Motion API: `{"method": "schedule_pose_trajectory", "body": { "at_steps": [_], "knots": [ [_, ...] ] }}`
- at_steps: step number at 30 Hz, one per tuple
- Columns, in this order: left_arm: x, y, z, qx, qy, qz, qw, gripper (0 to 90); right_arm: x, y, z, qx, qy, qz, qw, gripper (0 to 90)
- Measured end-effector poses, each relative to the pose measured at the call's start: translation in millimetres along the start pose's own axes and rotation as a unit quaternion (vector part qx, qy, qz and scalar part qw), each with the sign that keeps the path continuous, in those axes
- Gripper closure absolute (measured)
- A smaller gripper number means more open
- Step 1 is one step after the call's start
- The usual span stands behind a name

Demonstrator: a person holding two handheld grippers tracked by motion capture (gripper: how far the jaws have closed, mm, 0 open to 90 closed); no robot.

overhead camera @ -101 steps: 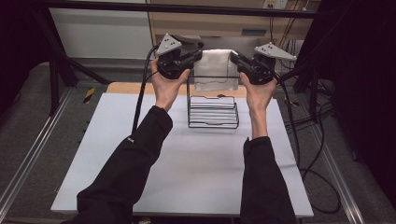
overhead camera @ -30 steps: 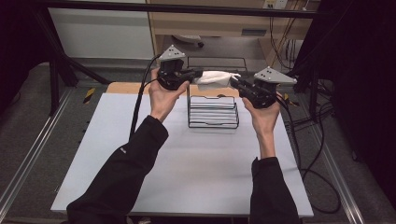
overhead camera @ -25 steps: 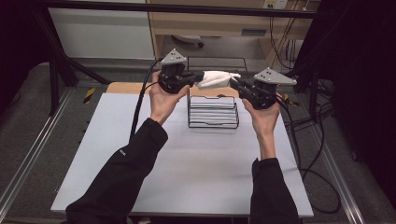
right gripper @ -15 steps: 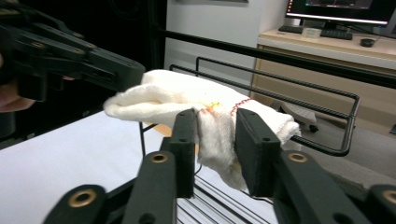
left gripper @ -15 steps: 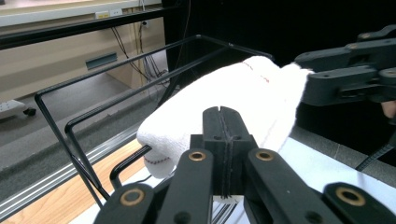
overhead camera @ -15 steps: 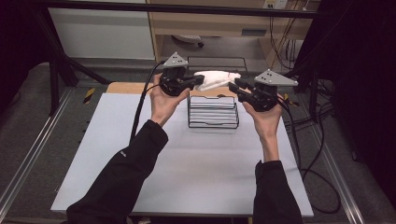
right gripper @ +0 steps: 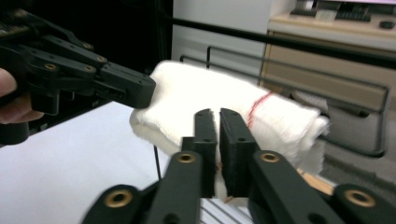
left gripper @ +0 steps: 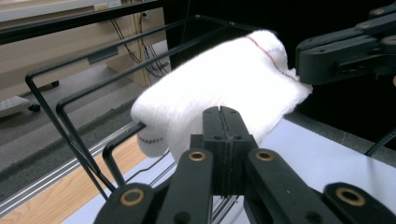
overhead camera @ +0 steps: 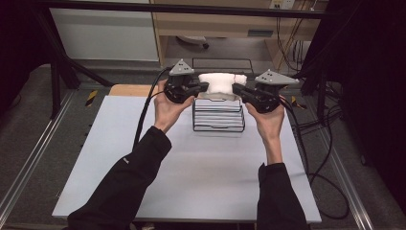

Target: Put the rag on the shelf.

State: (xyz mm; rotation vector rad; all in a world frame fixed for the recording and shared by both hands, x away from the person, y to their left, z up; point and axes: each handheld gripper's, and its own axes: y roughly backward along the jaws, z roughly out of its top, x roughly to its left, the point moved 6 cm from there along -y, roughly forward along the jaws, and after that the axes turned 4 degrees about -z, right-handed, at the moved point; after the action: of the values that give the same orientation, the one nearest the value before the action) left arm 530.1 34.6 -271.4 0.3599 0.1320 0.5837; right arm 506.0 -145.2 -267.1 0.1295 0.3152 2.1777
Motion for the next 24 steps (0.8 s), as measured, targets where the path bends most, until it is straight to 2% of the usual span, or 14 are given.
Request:
{"method": "schedule_pose_trajectory", "body": {
  "at_steps": [4,10,16,24],
  "knots": [
    [1.7,-3.0,-5.4,0.007,0.000,0.003,1.0000,89.7,-3.5,-7.8,-11.7,0.020,-0.011,-0.012,0.9997,90.0],
    [3.6,-10.1,-9.1,0.009,0.000,0.011,0.9999,89.6,-11.1,-15.7,-22.8,0.026,-0.021,-0.027,0.9991,89.9],
    [5.8,-13.5,-10.2,0.007,0.001,0.014,0.9999,89.6,-14.7,-20.2,-24.1,0.025,-0.018,-0.038,0.9988,89.0],
    [3.7,-10.6,-11.0,0.004,-0.002,0.012,0.9999,88.5,-13.3,-18.5,-23.3,0.021,-0.018,-0.034,0.9990,85.9]
  ]
}}
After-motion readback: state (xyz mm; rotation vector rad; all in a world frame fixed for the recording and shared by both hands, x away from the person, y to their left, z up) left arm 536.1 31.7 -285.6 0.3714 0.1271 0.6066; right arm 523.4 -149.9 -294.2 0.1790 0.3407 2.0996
